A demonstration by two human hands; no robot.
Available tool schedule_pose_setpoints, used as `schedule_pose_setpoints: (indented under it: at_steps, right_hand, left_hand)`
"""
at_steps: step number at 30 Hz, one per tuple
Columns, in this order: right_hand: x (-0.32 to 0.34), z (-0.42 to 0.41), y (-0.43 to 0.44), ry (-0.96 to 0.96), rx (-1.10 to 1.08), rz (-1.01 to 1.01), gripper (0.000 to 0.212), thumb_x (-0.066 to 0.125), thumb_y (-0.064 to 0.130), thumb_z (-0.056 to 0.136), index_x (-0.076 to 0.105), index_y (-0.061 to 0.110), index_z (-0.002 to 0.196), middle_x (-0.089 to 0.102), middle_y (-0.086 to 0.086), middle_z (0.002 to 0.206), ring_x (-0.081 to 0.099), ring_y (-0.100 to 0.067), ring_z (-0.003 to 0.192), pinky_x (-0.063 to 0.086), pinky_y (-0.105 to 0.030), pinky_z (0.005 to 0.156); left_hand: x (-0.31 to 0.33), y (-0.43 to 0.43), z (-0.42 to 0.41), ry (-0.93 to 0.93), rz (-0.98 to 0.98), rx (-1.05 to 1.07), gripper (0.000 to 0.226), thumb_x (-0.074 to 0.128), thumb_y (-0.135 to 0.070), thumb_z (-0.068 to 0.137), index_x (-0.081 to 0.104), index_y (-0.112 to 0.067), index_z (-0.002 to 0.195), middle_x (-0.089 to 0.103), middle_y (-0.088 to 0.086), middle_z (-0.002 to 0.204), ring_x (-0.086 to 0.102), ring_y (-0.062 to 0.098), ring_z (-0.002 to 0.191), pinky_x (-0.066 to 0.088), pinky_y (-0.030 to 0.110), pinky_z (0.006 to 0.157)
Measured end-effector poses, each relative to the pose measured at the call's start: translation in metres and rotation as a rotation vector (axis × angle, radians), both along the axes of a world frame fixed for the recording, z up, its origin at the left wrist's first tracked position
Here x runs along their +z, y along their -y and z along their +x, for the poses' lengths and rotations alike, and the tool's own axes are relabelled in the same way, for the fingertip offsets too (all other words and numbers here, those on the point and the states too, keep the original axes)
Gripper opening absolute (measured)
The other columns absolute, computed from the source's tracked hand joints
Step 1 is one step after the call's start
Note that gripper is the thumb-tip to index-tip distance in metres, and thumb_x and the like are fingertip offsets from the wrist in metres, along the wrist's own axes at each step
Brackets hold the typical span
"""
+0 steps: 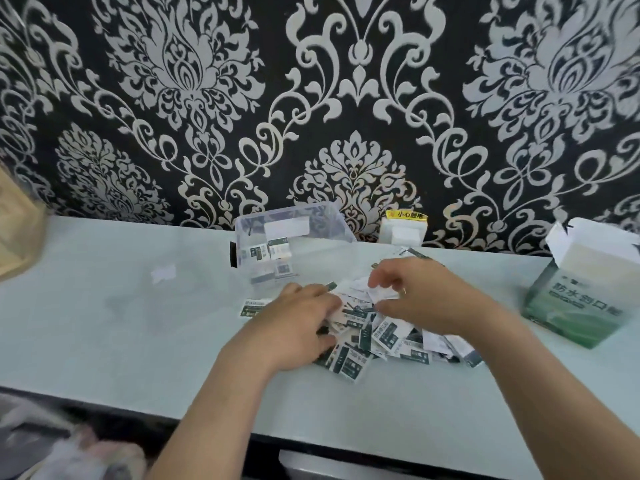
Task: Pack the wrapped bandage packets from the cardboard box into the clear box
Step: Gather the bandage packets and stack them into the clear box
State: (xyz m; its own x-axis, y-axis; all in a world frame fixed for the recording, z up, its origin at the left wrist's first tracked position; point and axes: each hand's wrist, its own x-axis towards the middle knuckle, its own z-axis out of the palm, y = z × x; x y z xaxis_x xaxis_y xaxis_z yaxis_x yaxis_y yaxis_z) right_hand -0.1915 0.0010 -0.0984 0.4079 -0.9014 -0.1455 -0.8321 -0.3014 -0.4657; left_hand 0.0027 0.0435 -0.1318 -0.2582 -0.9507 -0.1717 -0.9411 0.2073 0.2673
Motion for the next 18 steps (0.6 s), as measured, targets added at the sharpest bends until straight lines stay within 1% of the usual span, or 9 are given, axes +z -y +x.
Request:
schedule_pose_setpoints:
  at_steps: [2,3,5,7,9,11,13,16,18]
  right_hand:
    - [-0.012,-0.009,0.002,-0.034,-0.053,-0.069,0.03,0.067,0.027,0.086,0.059,0.031,0.114,0.057,0.004,0.117,0.05,-0.018,0.112,0.045,-0.034,0.092]
    - [-0.015,-0.016,0.005,-0.037,-0.108,-0.085,0.033,0.065,0.027,0.087,0.058,0.03,0.119,0.056,0.0,0.122,0.047,-0.021,0.115,0.045,-0.037,0.094]
    - [-0.021,-0.03,0.016,0.021,-0.256,-0.075,0.037,0.061,0.027,0.089,0.054,0.028,0.125,0.056,-0.006,0.124,0.05,-0.028,0.112,0.048,-0.043,0.091]
    - [-0.027,-0.043,0.03,0.103,-0.409,-0.038,0.04,0.057,0.028,0.09,0.05,0.027,0.13,0.061,-0.007,0.114,0.054,-0.031,0.109,0.05,-0.044,0.088]
    - [-0.033,-0.047,0.043,0.159,-0.5,0.029,0.044,0.055,0.033,0.09,0.045,0.028,0.133,0.064,-0.004,0.102,0.057,-0.03,0.105,0.051,-0.043,0.086]
    - [-0.035,-0.047,0.056,0.146,-0.515,0.072,0.047,0.055,0.04,0.088,0.044,0.03,0.133,0.062,-0.001,0.1,0.059,-0.028,0.099,0.051,-0.045,0.087]
    - [-0.035,-0.042,0.07,0.083,-0.474,0.103,0.052,0.055,0.044,0.087,0.042,0.029,0.135,0.057,0.001,0.106,0.058,-0.029,0.104,0.048,-0.05,0.094]
    - [-0.034,-0.033,0.083,0.035,-0.397,0.118,0.055,0.062,0.042,0.085,0.045,0.026,0.134,0.056,-0.004,0.124,0.054,-0.028,0.112,0.044,-0.049,0.098]
    - [-0.036,-0.028,0.085,0.031,-0.374,0.097,0.055,0.069,0.04,0.081,0.049,0.027,0.131,0.057,-0.003,0.127,0.054,-0.026,0.114,0.044,-0.047,0.1]
  left_hand:
    - [-0.005,0.003,-0.001,-0.028,-0.061,0.006,0.044,0.058,-0.038,0.091,0.048,-0.03,0.133,0.049,-0.009,0.13,0.038,0.019,0.118,0.037,0.037,0.101]
    - [-0.006,0.005,-0.004,-0.044,-0.071,0.002,0.043,0.058,-0.038,0.091,0.05,-0.03,0.132,0.051,-0.01,0.127,0.04,0.019,0.117,0.038,0.037,0.101]
    - [-0.008,0.008,-0.01,-0.082,-0.085,-0.011,0.044,0.059,-0.029,0.089,0.052,-0.03,0.132,0.053,-0.012,0.127,0.042,0.017,0.119,0.038,0.034,0.102]
    - [-0.006,0.012,-0.018,-0.14,-0.116,-0.006,0.042,0.054,-0.016,0.088,0.056,-0.031,0.128,0.055,-0.013,0.129,0.043,0.013,0.121,0.038,0.03,0.102]
    - [0.0,0.015,-0.026,-0.211,-0.173,0.027,0.038,0.048,-0.013,0.092,0.06,-0.03,0.123,0.056,-0.015,0.13,0.045,0.009,0.121,0.038,0.029,0.103]
    - [0.004,0.021,-0.039,-0.273,-0.224,0.037,0.031,0.045,-0.02,0.097,0.061,-0.028,0.123,0.058,-0.014,0.129,0.047,0.009,0.12,0.039,0.03,0.102]
    - [0.005,0.031,-0.053,-0.275,-0.223,0.011,0.031,0.042,-0.029,0.1,0.059,-0.025,0.126,0.059,-0.009,0.126,0.05,0.014,0.119,0.041,0.034,0.099]
    - [-0.002,0.049,-0.074,-0.183,-0.121,0.006,0.038,0.037,-0.038,0.101,0.049,-0.027,0.135,0.054,0.005,0.128,0.046,0.023,0.123,0.039,0.039,0.097]
    - [-0.008,0.06,-0.083,-0.145,-0.057,0.023,0.04,0.038,-0.04,0.1,0.044,-0.028,0.138,0.051,0.008,0.12,0.047,0.026,0.119,0.041,0.041,0.094]
